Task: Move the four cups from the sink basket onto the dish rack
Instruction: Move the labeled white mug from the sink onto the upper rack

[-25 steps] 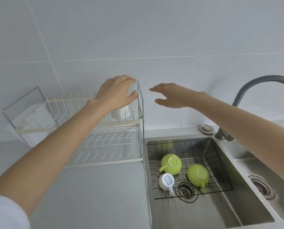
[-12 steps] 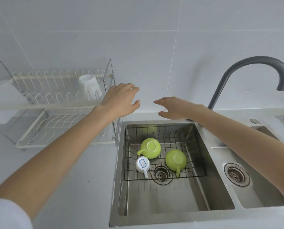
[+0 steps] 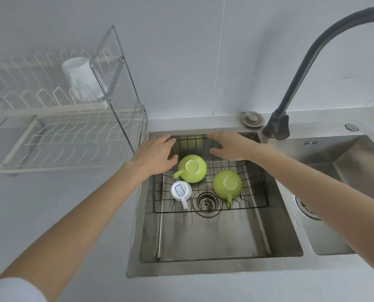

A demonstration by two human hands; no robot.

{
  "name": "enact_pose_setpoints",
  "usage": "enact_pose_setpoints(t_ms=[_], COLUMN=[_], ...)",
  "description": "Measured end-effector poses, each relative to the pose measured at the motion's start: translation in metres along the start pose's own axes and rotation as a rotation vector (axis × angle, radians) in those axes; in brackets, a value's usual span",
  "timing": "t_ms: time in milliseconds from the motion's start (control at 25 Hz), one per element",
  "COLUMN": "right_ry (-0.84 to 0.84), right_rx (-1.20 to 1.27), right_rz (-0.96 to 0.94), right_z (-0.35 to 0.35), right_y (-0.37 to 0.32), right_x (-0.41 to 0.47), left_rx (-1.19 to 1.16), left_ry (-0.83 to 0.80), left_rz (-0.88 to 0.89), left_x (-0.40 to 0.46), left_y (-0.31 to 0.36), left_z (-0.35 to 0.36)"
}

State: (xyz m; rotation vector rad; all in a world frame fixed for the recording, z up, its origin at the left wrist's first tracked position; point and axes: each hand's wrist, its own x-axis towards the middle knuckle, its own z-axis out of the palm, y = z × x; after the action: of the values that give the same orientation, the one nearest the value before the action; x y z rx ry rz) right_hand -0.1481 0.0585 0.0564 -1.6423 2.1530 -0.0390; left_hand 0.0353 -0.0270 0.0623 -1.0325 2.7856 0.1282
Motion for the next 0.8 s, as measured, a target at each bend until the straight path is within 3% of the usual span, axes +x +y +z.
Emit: enact_pose_setpoints(t_ms=[440, 800], right_ry=[-0.256, -0.378], right_rx=[0.206, 0.302], right_rz=[0.074, 0.114], right_z=[0.104, 0.169], right_y=[0.02, 0.018], right_x=[0.05, 0.073], left_rx=[-0.179, -0.321], left_ry=[-0.363, -0.467], left_rz=[-0.06, -0.16], left_x=[0.032, 0.042], left_y=[-0.013, -0.012], left_z=[0.101, 0.167])
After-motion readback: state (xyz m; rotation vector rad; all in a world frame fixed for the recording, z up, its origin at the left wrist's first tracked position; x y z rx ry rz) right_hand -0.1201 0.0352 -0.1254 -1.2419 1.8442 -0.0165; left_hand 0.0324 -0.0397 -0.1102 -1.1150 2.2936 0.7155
